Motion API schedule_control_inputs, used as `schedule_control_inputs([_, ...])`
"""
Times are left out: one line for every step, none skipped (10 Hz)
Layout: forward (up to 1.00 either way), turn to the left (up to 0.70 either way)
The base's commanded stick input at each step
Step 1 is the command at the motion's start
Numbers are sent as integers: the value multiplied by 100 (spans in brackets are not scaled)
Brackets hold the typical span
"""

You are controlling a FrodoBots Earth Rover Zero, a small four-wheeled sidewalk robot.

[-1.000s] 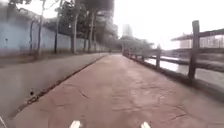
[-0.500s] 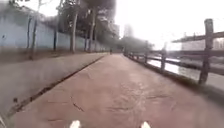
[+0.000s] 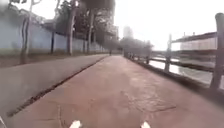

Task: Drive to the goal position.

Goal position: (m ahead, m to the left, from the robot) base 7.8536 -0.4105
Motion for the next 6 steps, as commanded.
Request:
schedule_control_inputs([70, -11])
schedule_control_inputs([70, -18])
schedule_control_inputs([70, -2])
schedule_control_inputs([70, 0])
schedule_control_inputs([70, 0])
schedule_control_inputs([70, 0])
